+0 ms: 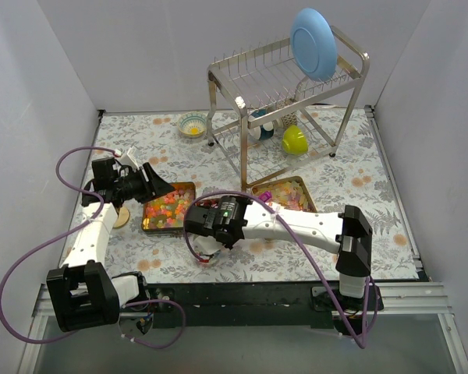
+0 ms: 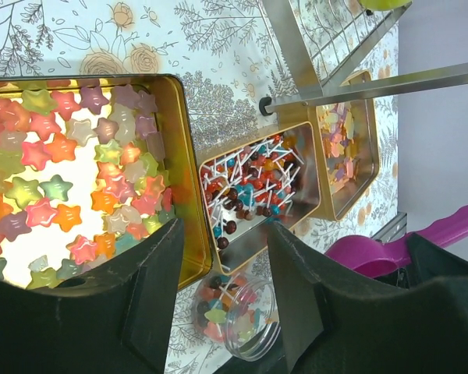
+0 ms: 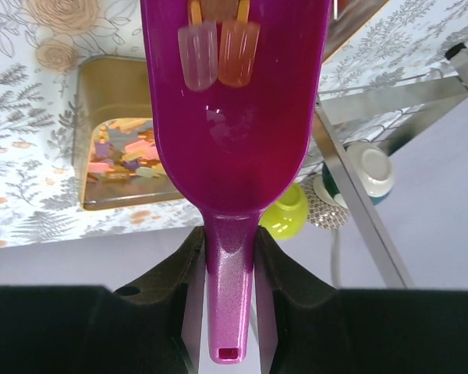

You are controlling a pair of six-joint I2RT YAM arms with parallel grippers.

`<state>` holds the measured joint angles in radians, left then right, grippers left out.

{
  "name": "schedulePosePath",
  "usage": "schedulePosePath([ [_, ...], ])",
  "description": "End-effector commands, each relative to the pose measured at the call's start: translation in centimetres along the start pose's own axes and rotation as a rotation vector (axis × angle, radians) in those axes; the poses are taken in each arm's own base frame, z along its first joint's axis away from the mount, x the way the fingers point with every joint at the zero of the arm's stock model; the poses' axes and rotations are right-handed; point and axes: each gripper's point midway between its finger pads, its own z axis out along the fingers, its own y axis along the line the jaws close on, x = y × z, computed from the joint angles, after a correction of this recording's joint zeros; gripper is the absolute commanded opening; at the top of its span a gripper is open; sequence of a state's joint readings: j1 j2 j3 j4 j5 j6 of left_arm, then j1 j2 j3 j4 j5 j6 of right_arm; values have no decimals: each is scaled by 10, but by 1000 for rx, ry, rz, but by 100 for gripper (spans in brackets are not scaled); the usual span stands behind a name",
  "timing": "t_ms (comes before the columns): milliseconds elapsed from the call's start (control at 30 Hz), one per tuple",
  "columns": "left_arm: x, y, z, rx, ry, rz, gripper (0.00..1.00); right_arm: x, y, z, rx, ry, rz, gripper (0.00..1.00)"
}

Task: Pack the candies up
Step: Place the fake candies in the packing bottle, then scoop the fake candies from the storage box.

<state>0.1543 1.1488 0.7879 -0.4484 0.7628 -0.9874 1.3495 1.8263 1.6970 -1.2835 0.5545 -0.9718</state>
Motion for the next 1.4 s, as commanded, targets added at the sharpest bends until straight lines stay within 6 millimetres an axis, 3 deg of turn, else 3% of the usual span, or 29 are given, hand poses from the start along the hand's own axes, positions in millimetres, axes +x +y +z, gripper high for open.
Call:
schedulePosePath([
  [0, -6, -6, -4, 24, -38, 21, 47, 8, -16, -10, 58, 84, -94, 1],
  [333, -11, -13, -7, 39, -50, 23, 47, 10, -26, -17, 112, 163, -161, 1],
  [467, -8, -10, -9, 15, -56, 15, 48, 21, -30, -23, 137, 194, -152, 1],
  [633, -12, 6, -9, -81, -89, -20, 41, 72, -14, 2, 53, 291, -73, 1],
  [667, -8, 9, -7, -86, -79, -42, 36, 79, -12, 5, 42, 306, -58, 1],
  [700, -8, 10, -7, -87, -78, -50, 22, 87, -9, 12, 17, 320, -44, 1],
  [800, -2, 15, -3, -95, -64, -101, 0, 96, -5, 25, -24, 350, -21, 1],
  [1067, 31, 26, 8, -80, 5, -243, 0, 96, -27, 49, -33, 401, 10, 1],
  [1367, 59, 38, 11, -93, 31, -310, 0, 88, -24, 76, -74, 483, -47, 1],
])
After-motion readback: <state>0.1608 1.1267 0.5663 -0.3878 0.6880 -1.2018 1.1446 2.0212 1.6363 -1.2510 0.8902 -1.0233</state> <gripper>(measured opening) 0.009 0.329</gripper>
